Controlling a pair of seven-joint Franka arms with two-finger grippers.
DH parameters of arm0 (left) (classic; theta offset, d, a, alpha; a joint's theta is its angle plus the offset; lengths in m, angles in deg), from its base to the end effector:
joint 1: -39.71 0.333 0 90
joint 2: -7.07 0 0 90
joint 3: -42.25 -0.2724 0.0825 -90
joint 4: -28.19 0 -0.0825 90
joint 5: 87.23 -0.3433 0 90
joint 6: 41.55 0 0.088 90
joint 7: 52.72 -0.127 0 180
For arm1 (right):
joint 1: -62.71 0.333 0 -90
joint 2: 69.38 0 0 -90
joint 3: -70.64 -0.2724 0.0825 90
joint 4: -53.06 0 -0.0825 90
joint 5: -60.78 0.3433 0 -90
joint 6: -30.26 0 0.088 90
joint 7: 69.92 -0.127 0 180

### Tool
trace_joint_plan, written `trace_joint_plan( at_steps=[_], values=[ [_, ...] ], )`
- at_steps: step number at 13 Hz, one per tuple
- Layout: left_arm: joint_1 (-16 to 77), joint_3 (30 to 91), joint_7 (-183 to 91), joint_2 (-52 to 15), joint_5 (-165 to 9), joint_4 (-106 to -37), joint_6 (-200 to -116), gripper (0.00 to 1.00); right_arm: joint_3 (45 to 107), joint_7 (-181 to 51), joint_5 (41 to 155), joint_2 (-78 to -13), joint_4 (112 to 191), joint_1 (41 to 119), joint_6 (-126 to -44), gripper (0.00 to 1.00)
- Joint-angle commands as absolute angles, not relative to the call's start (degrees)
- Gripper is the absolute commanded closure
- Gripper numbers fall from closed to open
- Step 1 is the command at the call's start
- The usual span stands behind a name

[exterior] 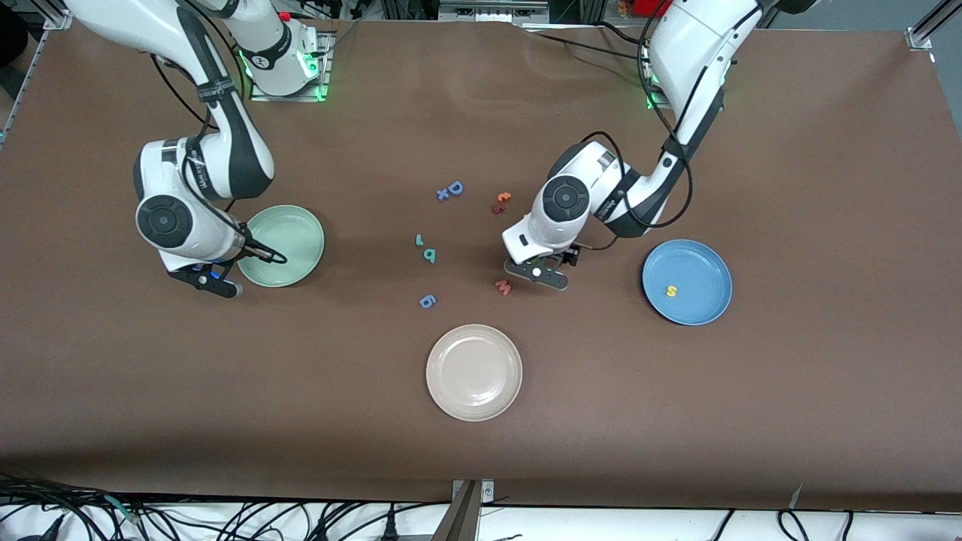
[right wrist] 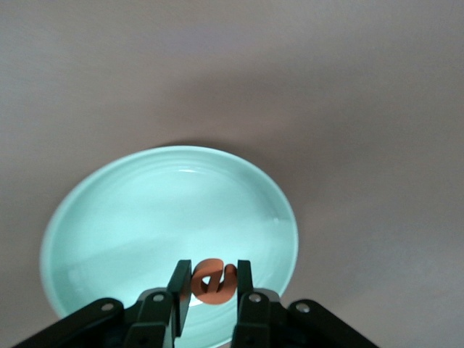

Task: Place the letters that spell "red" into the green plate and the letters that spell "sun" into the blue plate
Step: 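Release the e on the green plate while the left gripper grasps green u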

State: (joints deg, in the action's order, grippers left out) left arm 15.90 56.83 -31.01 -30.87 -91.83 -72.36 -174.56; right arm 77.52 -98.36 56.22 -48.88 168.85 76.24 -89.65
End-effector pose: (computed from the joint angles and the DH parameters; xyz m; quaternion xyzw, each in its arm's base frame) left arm 0.4759 -0.3661 0.1710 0.9867 -0.1502 -0.0566 0.0254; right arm 0.5158 0.0541 0.2231 0.9752 -0.1620 -0.1190 0.0928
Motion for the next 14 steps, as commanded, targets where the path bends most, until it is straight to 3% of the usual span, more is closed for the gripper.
trace_joint_plan(
  at_steps=[1, 5, 6, 7, 8, 9, 11, 12, 14],
  values=[
    [14.9, 56.2, -29.6, -32.8, -92.9, -71.0, -175.9, 0.0, 77.7, -92.7, 59.5, -46.3, 172.0, 74.8, -95.5, 0.75],
    [14.7, 56.1, -29.6, -33.6, -92.9, -71.0, -176.0, 0.15, 77.7, -92.5, 60.1, -43.9, 173.0, 74.7, -99.4, 0.7],
    [14.7, 56.1, -29.6, -34.0, -93.2, -71.0, -176.1, 0.23, 77.7, -92.5, 60.2, -44.0, 173.0, 74.7, -99.5, 0.52],
    [14.1, 56.2, -29.6, -34.1, -94.3, -71.0, -176.4, 0.29, 77.7, -92.5, 60.2, -43.9, 173.0, 74.7, -99.5, 0.16],
    [14.0, 56.2, -29.6, -34.5, -94.8, -71.0, -176.5, 0.3, 77.7, -92.6, 60.2, -44.2, 173.0, 74.7, -99.4, 0.13],
    [14.0, 56.2, -29.6, -34.6, -94.8, -70.9, -176.5, 0.39, 77.5, -92.8, 60.2, -44.7, 172.9, 74.8, -99.2, 0.02],
    [14.1, 56.3, -28.7, -34.4, -94.7, -70.9, -176.5, 0.74, 75.1, -96.3, 60.3, -48.0, 172.2, 75.0, -96.8, 0.02],
    [14.2, 56.3, -28.4, -34.2, -94.7, -70.9, -176.4, 0.84, 73.5, -99.6, 60.5, -49.5, 171.7, 75.0, -95.5, 0.02],
    [14.6, 56.3, -28.4, -33.9, -94.7, -70.9, -176.1, 0.89, 69.6, -106.1, 60.6, -52.2, 170.1, 75.0, -92.4, 0.02]
  ],
)
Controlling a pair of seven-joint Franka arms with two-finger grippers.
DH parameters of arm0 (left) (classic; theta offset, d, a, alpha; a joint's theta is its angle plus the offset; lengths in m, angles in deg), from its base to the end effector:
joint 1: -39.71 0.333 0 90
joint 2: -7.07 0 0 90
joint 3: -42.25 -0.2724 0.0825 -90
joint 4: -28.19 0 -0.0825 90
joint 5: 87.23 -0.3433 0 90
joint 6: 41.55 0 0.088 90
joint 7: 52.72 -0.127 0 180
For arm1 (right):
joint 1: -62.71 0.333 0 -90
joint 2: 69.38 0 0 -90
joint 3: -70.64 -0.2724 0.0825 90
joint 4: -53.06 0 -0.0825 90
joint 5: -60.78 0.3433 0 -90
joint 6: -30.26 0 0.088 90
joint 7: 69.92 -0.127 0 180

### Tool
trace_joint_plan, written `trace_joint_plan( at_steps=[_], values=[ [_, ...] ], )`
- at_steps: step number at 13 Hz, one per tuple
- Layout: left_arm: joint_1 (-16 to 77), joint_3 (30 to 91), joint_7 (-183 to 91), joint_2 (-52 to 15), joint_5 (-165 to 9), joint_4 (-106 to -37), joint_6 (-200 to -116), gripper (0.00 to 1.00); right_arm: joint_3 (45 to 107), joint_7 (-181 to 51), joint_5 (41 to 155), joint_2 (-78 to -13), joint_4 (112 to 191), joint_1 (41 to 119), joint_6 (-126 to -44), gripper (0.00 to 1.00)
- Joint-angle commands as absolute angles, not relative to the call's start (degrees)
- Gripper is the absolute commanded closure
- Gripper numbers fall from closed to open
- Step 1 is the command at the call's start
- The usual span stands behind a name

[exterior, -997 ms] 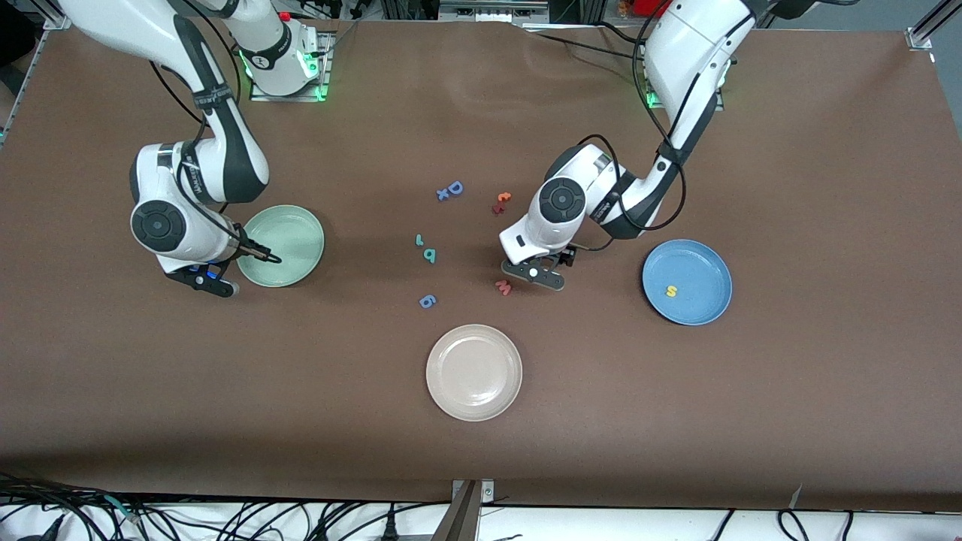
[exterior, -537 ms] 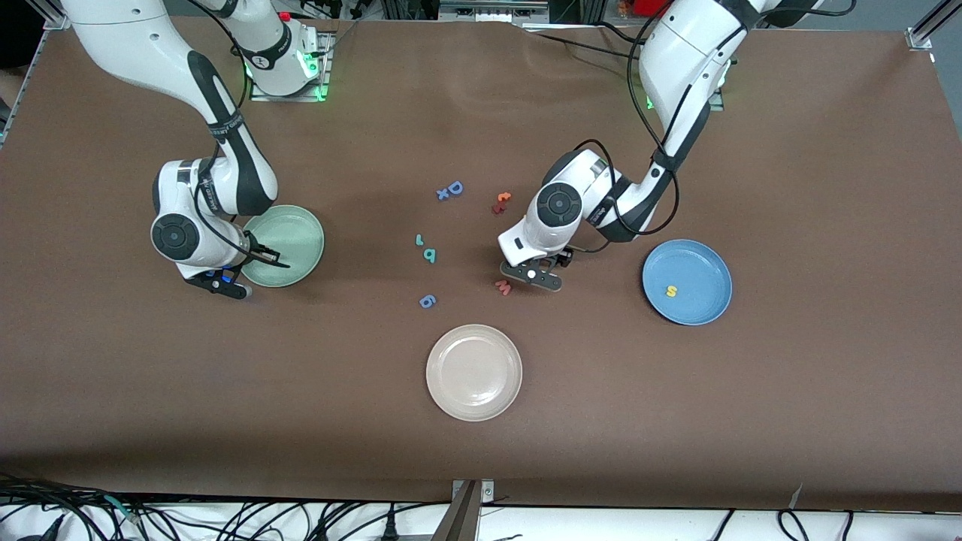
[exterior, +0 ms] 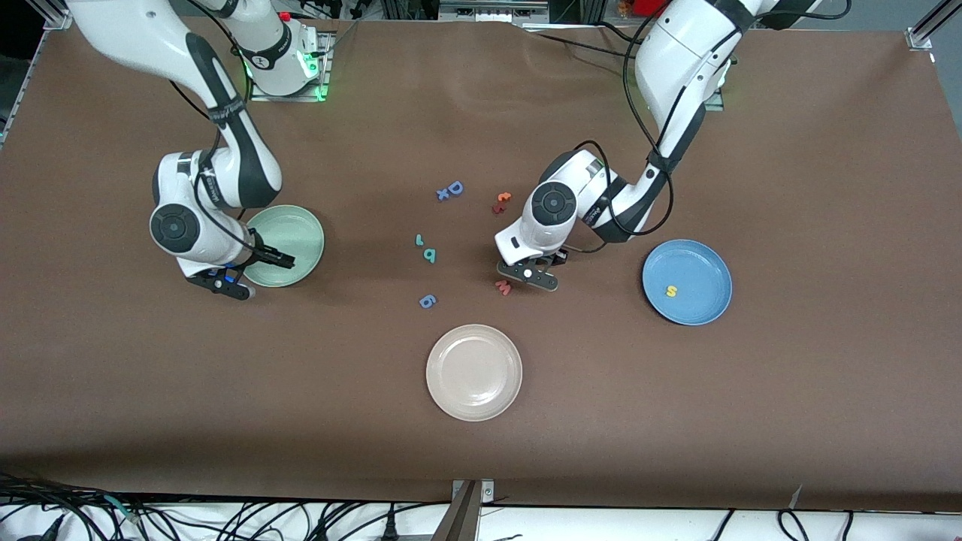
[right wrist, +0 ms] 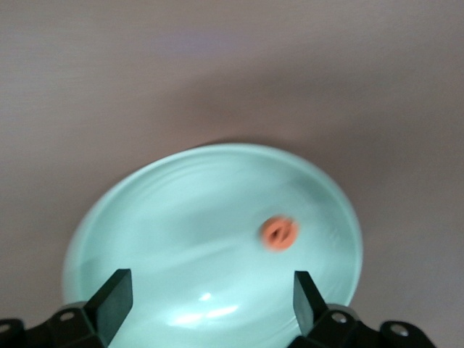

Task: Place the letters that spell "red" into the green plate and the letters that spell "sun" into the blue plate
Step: 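Release the e on the green plate while the left gripper grasps green u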

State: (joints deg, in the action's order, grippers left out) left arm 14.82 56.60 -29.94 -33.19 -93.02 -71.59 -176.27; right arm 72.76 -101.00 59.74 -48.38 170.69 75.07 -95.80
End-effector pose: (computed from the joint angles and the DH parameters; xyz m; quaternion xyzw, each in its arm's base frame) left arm 0.4717 -0.3742 0.1541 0.9864 -0.1539 -0.0534 0.0225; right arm 0.5136 0.0915 0.2117 0.9787 -0.1733 -0.0976 0.0512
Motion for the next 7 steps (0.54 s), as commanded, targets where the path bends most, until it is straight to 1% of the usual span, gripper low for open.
trace_joint_plan(
  at_steps=[1, 3, 7],
  values=[
    [14.7, 56.3, -28.5, -33.5, -94.7, -70.9, -175.8, 0.9, 67.9, -109.1, 60.7, -52.5, 168.6, 75.0, -90.0, 0.02],
    [15.5, 56.3, -28.7, -31.4, -94.7, -70.9, -174.6, 0.9, 64.5, -114.6, 63.3, -52.4, 165.0, 75.0, -86.1, 0.02],
    [19.0, 56.5, -30.9, -25.9, -94.8, -70.4, -165.8, 0.89, 59.7, -124.6, 64.3, -51.9, 163.6, 75.3, -87.0, 0.02]
  ],
)
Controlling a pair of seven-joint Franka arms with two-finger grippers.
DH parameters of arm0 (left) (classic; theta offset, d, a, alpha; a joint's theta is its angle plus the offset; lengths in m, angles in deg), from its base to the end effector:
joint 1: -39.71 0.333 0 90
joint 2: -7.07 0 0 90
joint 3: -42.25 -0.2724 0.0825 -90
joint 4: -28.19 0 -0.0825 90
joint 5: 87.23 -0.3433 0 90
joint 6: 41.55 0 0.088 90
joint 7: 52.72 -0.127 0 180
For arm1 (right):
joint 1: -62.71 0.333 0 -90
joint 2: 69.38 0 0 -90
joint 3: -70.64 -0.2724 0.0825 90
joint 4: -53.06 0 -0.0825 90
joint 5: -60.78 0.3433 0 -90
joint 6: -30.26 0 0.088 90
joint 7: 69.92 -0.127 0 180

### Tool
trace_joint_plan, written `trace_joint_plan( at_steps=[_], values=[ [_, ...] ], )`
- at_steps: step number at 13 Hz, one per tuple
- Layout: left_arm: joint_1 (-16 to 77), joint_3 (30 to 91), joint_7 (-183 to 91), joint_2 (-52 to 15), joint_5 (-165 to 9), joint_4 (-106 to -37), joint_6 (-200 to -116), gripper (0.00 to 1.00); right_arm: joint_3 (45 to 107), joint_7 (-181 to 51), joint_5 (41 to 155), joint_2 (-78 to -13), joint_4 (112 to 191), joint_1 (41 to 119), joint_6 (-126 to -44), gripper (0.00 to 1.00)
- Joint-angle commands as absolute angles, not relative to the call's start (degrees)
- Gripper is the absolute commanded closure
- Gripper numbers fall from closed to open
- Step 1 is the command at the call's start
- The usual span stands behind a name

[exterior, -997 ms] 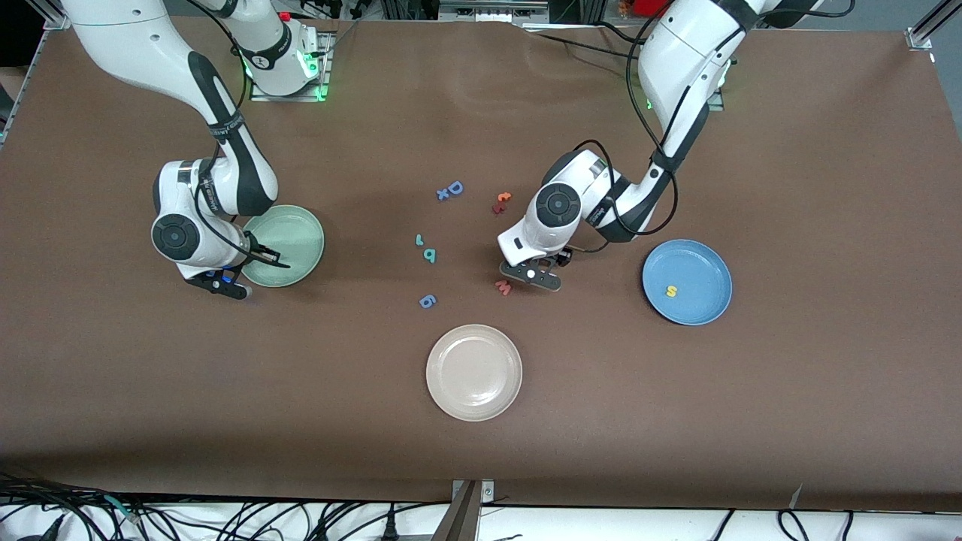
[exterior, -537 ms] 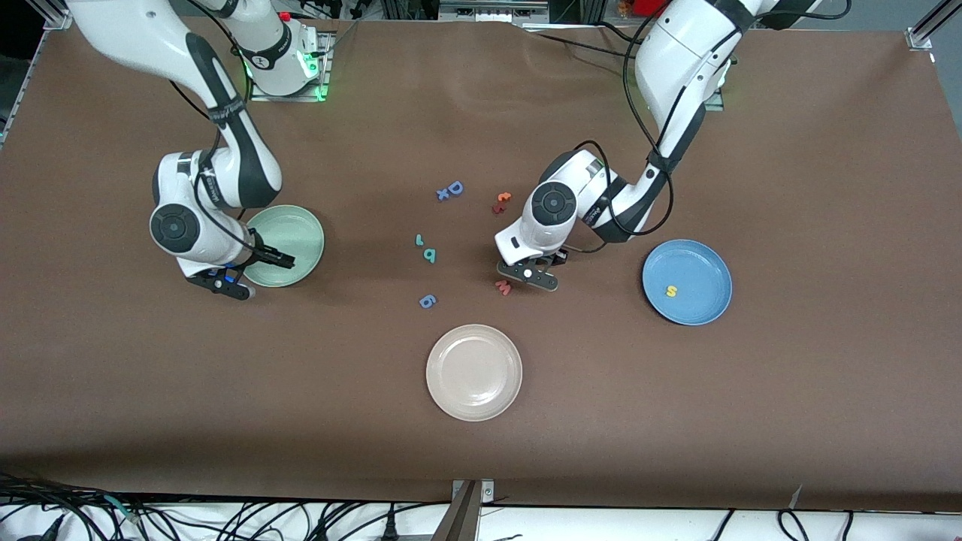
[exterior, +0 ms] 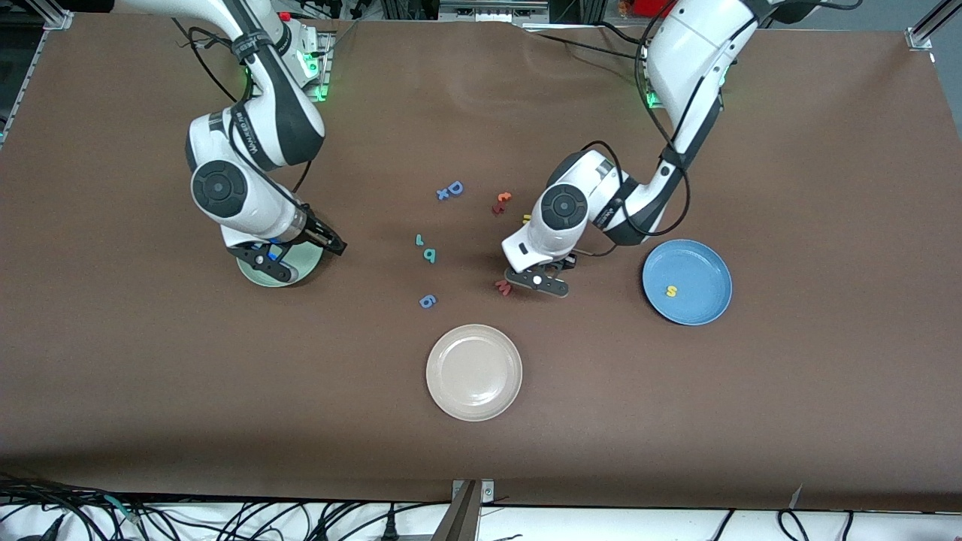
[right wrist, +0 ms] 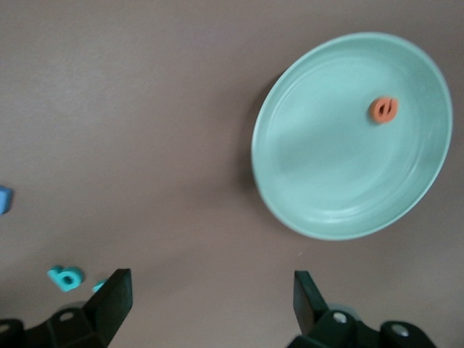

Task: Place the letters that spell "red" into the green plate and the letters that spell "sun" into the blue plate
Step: 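Release the e on the green plate while the left gripper grasps green u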

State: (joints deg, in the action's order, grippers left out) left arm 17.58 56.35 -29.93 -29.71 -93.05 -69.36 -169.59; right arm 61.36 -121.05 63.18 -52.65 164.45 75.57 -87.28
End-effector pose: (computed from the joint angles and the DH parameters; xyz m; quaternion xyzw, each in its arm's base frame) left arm 0.4985 -0.3488 0.1949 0.9900 -0.1295 -0.0560 0.0093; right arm 0.5013 0.2057 0.2843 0.9602 -0.2612 -0.0971 0.0211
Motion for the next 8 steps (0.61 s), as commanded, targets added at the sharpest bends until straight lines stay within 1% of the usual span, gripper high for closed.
trace_joint_plan(
  at_steps=[1, 3, 4, 7, 8],
  values=[
    [20.1, 56.3, -34.1, -24.8, -94.8, -70.6, -163.9, 0.89, 58.3, -126.8, 64.6, -51.6, 163.6, 75.4, -88.3, 0.02],
    [24.1, 56.5, -39.9, -22.8, -94.8, -70.8, -159.3, 0.87, 55.2, -132.1, 65.9, -50.2, 163.7, 75.6, -91.3, 0.02],
    [25.4, 56.2, -42.8, -22.2, -94.8, -71.2, -158.5, 0.86, 53.9, -135.3, 65.9, -49.1, 163.7, 76.1, -93.6, 0.02],
    [33.1, 56.5, -52.4, -21.9, -97.8, -73.7, -158.1, 0.86, 53.2, -139.4, 65.3, -45.8, 164.1, 80.4, -100.3, 0.02],
    [35.4, 56.6, -55.3, -21.7, -97.9, -74.8, -158.2, 0.86, 53.2, -139.4, 64.9, -44.4, 164.1, 80.8, -102.3, 0.02]
  ],
)
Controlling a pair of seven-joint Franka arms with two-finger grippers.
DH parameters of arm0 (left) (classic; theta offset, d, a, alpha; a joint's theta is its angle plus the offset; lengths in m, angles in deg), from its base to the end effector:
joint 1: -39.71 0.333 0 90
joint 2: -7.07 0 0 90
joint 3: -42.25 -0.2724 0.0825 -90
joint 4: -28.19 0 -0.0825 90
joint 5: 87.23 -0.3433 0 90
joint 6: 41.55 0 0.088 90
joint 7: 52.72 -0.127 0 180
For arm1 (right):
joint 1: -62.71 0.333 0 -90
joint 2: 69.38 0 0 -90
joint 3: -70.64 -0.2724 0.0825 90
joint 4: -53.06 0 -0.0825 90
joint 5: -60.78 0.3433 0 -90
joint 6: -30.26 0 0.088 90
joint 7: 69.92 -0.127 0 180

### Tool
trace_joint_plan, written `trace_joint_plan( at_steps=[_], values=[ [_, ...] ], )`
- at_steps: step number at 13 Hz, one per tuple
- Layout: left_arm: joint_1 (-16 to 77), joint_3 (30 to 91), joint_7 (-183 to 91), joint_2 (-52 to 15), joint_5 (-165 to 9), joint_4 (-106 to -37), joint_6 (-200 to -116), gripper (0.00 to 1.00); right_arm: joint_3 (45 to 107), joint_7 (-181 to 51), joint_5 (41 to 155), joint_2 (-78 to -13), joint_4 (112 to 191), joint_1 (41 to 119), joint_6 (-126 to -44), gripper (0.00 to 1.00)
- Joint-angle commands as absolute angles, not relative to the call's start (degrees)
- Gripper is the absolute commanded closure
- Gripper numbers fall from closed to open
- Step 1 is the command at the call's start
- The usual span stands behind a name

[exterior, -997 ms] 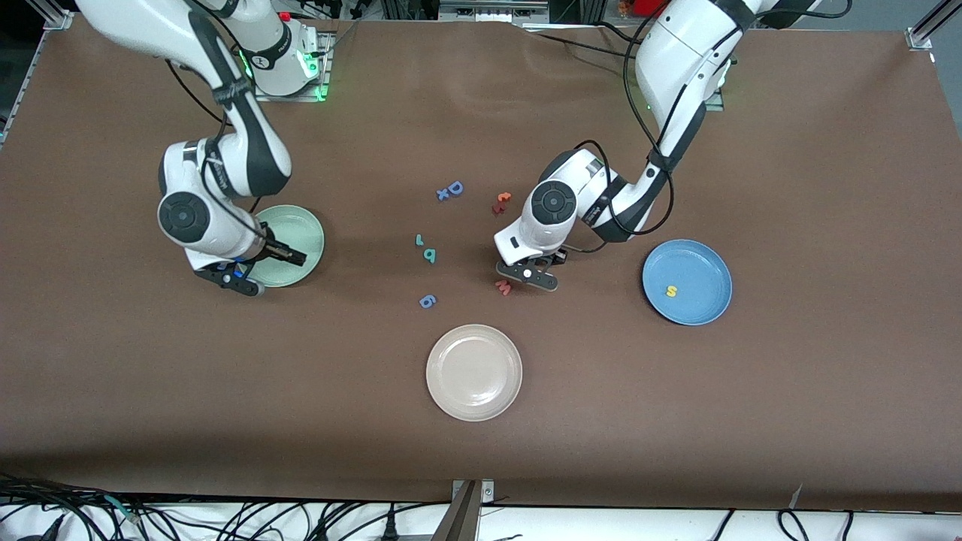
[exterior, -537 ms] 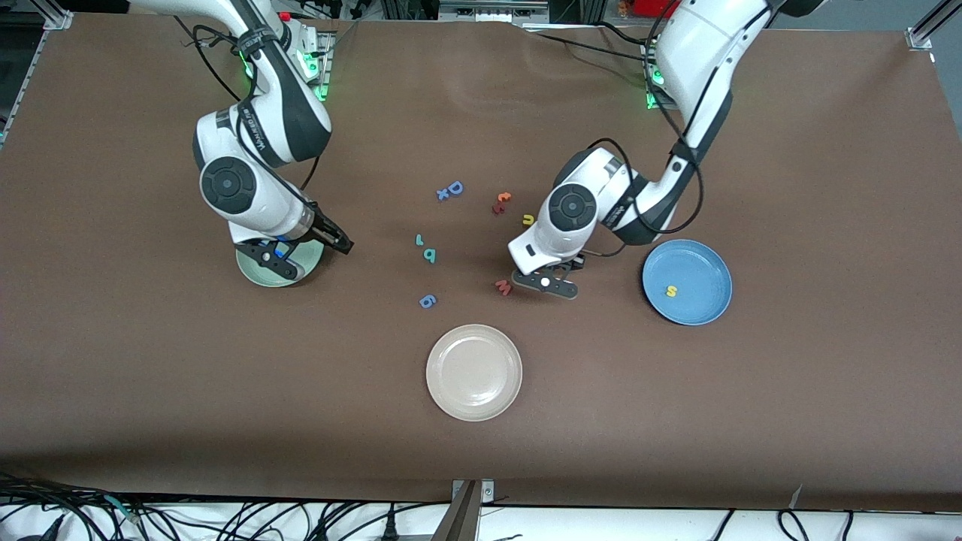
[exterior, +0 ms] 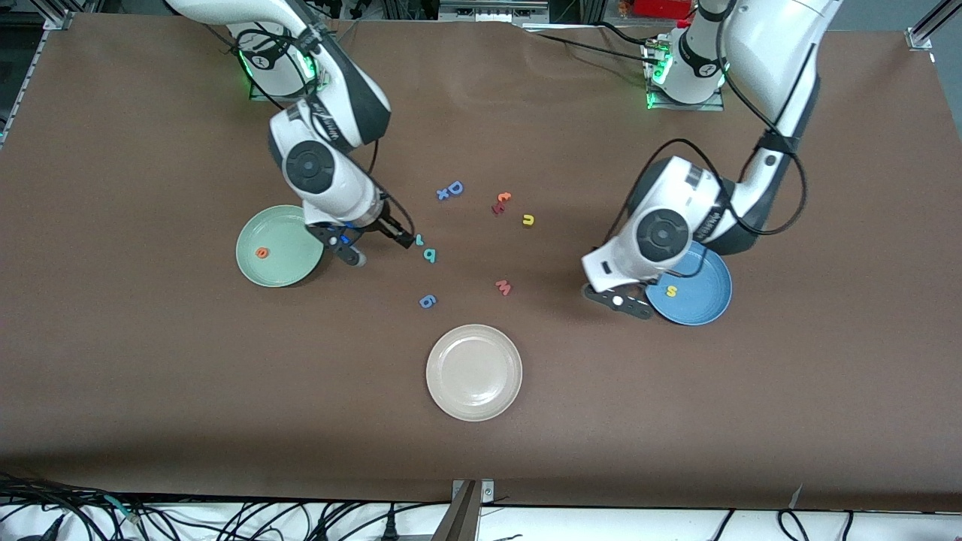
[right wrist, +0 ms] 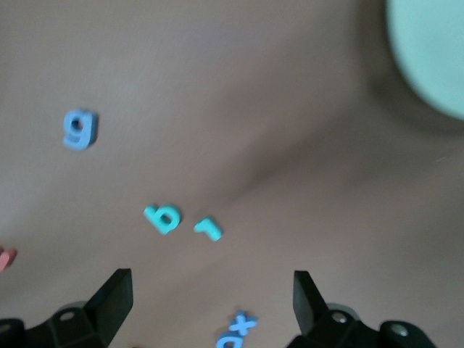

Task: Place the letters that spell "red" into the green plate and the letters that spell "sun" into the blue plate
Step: 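Place the green u on the blue plate while the right gripper grasps teal r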

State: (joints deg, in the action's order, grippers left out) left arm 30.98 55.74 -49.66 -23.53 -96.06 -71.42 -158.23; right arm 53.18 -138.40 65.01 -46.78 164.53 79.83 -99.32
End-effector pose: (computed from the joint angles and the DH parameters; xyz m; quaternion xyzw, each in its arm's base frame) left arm 0.5460 -0.2040 0.2299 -0.9742 0.1977 0.1053 0.0274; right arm 0.4645 0.3205 0.2500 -0.9422 0.3223 0.0866 0.0288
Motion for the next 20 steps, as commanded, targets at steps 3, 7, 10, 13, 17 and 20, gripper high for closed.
trace_joint_plan(
  at_steps=[3, 7, 10, 13, 17, 20],
  values=[
    [38.6, 56.5, -57.8, -20.6, -98.0, -78.2, -158.3, 0.86, 53.2, -139.0, 63.3, -39.4, 164.6, 82.3, -107.6, 0.02],
    [43.7, 56.6, -60.7, -20.3, -98.9, -83.5, -161.3, 0.86, 53.2, -138.7, 60.6, -37.1, 166.5, 82.5, -111.5, 0.21],
    [45.8, 56.6, -61.2, -20.3, -102.8, -89.6, -170.2, 0.82, 53.3, -138.4, 59.6, -36.9, 167.7, 82.4, -111.7, 0.3],
    [46.0, 56.7, -61.2, -20.2, -102.9, -89.7, -170.2, 0.1, 53.3, -138.3, 59.2, -36.7, 167.8, 82.5, -112.8, 0.31],
    [45.2, 58.5, -61.0, -17.4, -102.4, -88.6, -167.1, 0.05, 53.3, -138.2, 57.4, -35.5, 167.7, 82.4, -115.5, 0.35],
    [45.4, 65.3, -57.4, -14.6, -102.0, -87.4, -162.8, 0.08, 53.4, -137.9, 56.7, -35.5, 167.8, 82.4, -115.5, 0.53]
  ],
)
